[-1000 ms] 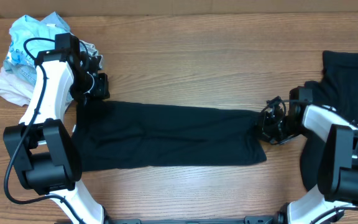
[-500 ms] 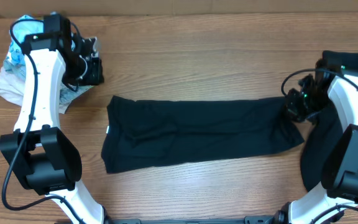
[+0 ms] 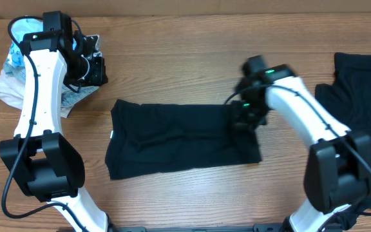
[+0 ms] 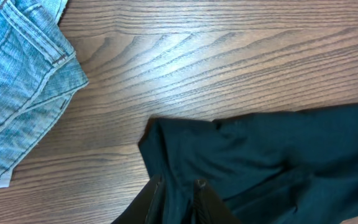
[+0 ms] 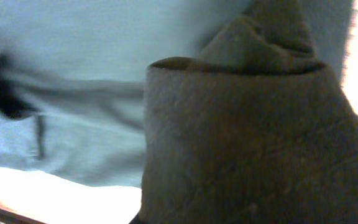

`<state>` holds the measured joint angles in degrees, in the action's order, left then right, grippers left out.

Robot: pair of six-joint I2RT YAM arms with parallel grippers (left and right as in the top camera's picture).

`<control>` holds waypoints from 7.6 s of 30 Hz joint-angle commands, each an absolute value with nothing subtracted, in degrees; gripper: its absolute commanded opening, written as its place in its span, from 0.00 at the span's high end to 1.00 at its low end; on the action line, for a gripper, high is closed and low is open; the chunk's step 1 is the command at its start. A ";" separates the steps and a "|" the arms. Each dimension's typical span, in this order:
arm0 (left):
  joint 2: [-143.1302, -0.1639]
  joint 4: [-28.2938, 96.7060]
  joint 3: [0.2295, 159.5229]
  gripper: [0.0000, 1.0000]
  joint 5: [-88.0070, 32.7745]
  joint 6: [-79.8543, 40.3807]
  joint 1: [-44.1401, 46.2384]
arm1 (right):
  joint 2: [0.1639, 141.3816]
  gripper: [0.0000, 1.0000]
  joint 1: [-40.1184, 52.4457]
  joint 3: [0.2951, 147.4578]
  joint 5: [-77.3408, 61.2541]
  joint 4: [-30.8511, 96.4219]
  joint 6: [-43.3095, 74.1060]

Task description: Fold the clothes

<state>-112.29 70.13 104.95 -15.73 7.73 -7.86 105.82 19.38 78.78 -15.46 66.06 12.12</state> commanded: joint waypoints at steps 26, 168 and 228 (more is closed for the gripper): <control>-111.72 70.76 106.21 0.68 -16.38 8.80 -7.46 | 105.49 0.56 33.23 79.42 -19.27 50.98 25.32; -112.49 67.02 91.96 0.50 -21.47 -19.29 42.00 | 106.85 0.95 7.22 58.92 -31.20 44.03 15.00; -109.38 85.69 107.50 0.75 -4.01 -14.11 13.08 | 100.90 0.40 36.36 74.96 -8.27 47.29 -0.73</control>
<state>-110.04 86.39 106.67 -4.86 -15.81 12.97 99.26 33.43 74.67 -12.36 47.59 4.47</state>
